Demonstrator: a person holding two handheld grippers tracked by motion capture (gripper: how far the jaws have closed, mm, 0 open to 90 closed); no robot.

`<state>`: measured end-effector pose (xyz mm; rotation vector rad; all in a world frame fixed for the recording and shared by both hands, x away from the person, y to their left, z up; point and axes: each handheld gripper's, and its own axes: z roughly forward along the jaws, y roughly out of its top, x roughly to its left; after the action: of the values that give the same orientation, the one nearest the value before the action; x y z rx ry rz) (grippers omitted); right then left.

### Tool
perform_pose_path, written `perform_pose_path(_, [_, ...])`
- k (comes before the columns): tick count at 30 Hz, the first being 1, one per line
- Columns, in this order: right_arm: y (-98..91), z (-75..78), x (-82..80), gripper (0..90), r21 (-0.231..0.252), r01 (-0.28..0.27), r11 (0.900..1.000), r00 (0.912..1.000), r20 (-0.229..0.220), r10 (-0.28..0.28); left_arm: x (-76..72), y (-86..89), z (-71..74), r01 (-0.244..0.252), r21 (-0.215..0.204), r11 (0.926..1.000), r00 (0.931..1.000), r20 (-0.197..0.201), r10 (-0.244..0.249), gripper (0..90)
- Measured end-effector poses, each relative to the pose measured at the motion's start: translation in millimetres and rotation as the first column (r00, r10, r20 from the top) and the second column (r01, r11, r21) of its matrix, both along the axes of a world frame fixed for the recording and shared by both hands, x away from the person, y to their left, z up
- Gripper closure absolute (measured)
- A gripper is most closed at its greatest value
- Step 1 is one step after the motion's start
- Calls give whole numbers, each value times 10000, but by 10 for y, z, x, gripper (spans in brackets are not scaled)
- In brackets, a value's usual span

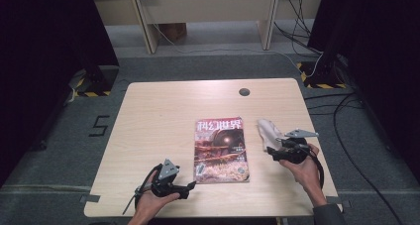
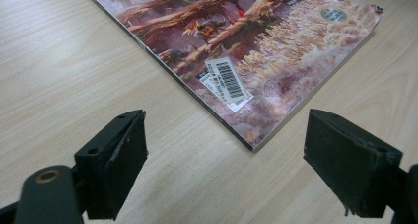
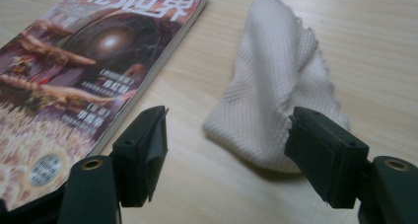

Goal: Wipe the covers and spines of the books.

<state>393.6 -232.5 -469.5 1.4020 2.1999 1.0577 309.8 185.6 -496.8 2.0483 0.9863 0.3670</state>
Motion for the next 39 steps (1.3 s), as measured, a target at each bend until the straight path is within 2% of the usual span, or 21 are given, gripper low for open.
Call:
perform_pose_path(8, [44,-57,-171,254,108,-360,9993,9993,-65,361,9,7,-1,-25,7,10000,10000,-15,25,158])
perform_pose_path(13, [114,-109,-334,225,210,-657,9976,9978,-75,659,10,11,-5,-68,-38,10000,10000,-54,68,158])
perform_pose_path(16, [125,-136,-407,209,275,-787,9965,9969,29,786,9,7,-7,-56,-4,10000,10000,-69,56,158])
perform_pose_path(20, [125,-158,-472,188,189,-981,9950,9952,45,980,8,6,-7,-37,31,10000,10000,-68,37,158])
perform_pose_path(30, [85,-207,-668,185,304,-1041,9941,9945,-61,1044,14,14,-10,-66,29,10000,10000,-74,66,158])
perform_pose_path(39, [40,-283,-795,178,50,-1154,9933,9929,-270,1155,15,12,-13,-25,63,10000,10000,-80,26,158])
